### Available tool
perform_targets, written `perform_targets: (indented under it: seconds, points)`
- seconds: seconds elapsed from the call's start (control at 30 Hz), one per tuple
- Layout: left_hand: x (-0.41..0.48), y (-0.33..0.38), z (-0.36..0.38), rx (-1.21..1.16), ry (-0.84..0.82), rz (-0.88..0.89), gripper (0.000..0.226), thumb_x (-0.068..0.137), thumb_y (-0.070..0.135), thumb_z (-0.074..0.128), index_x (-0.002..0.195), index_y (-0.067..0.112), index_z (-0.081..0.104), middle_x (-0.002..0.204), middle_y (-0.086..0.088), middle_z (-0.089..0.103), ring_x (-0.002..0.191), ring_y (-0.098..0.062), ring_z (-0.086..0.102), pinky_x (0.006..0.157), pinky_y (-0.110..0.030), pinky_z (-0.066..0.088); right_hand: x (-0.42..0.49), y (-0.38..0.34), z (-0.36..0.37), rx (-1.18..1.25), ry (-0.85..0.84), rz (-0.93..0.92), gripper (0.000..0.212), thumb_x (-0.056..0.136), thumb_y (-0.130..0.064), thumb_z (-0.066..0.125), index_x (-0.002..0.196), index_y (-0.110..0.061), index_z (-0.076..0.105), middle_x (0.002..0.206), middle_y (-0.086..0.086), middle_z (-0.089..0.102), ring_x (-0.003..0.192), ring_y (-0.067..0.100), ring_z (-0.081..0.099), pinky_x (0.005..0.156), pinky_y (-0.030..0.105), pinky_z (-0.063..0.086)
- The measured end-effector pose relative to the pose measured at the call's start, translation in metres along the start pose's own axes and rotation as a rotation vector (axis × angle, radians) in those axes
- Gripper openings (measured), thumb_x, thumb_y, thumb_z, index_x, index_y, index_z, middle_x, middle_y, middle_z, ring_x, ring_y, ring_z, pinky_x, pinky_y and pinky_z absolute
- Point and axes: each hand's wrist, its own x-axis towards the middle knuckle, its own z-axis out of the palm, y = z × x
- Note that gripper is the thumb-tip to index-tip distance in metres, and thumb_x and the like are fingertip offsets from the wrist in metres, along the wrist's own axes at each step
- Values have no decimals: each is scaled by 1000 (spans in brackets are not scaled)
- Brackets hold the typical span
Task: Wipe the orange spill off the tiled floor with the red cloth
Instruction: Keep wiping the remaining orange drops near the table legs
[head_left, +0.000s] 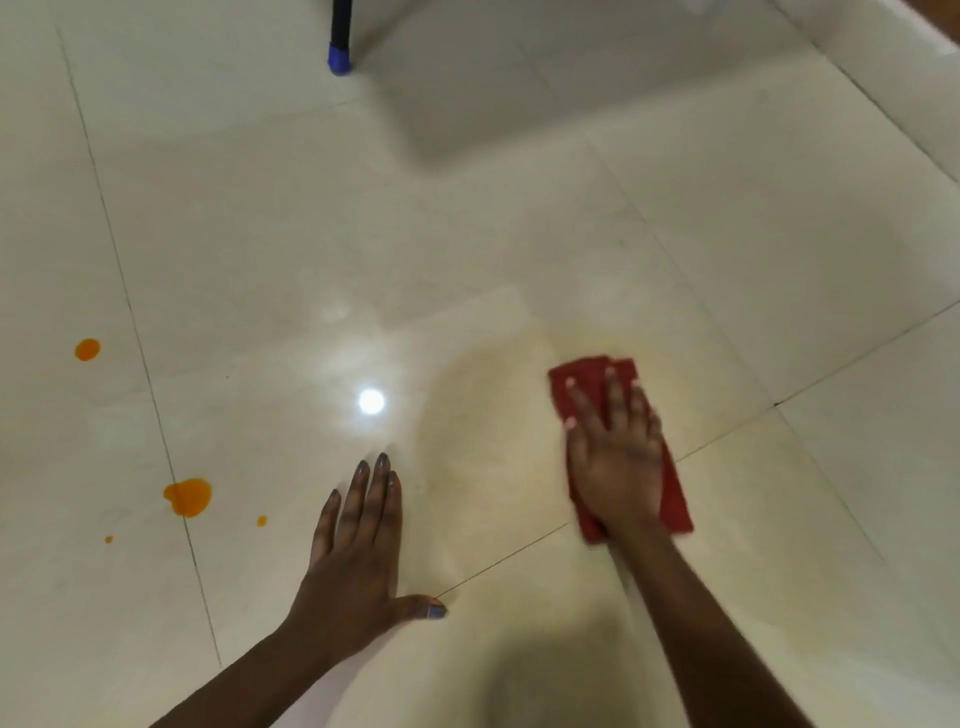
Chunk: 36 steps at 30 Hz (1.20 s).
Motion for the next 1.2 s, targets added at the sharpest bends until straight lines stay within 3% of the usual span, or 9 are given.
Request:
perform_targets:
  seconds: [0.1,0.3,0.4,0.53,0.7,0.8,0.93,1.1,1.2]
  points:
    - [1,1,-1,3,-13,8,127,60,93,29,139,-8,33,152,-21,21,146,-26,-8,111,-44,5,70,-36,-4,38,-4,71,51,98,-42,26,147,-39,13,158,8,9,144,32,6,115,50,11]
    - [-8,-1,-9,-28,90,41,129,58,85,51,146,0,8,155,-16,-1,144,-36,-4,112,-34,-11,-24,-129,24,33,-5,-403,51,95,-41,30,145,-39,23,157,7,18,143,33,13,115,52,15]
    - [-27,-15,-13,0,72,43,131,49,84,58,141,-6,32,151,-22,25,140,-39,22,112,-35,2,-53,-78,21,17,60,-251,51,91,-39,37,142,-38,33,152,9,31,139,35,28,110,53,29]
    - [-47,-31,-9,-62,108,41,122,58,77,61,142,-5,29,152,-21,23,143,-34,15,112,-35,1,-16,-99,16,44,5,39,52,97,-41,28,147,-38,15,158,9,10,144,33,6,115,50,12]
    - [-73,-55,-3,-61,29,29,113,72,83,33,144,-3,26,153,-20,22,143,-27,4,113,-35,1,-93,-155,33,12,5,-398,52,93,-42,34,144,-38,25,154,9,25,141,36,21,111,53,23]
    - [-92,-76,0,-85,25,-49,114,72,85,31,143,-4,28,153,-21,22,143,-28,8,114,-35,1,-98,-123,31,21,30,-291,52,90,-41,37,142,-39,32,152,9,31,138,36,29,109,53,29]
    - [-94,-80,1,-83,21,-79,117,68,85,33,141,-7,31,152,-22,24,142,-35,21,113,-36,2,-44,-148,23,55,-54,2,52,97,-44,29,147,-41,13,159,7,8,145,32,2,115,50,9]
    - [-114,-101,3,-183,139,-196,115,69,79,46,145,-3,20,155,-18,11,143,-36,12,118,-47,10,-109,-207,31,22,-96,-385,53,96,-41,36,146,-40,19,157,6,14,144,34,11,113,50,13]
    - [-137,-130,1,-234,140,-313,124,64,80,53,146,2,2,155,-13,-7,145,-34,-2,117,-49,7,-138,-183,29,-2,-160,-241,52,97,-46,21,143,-43,-4,157,5,1,145,32,4,116,47,9]
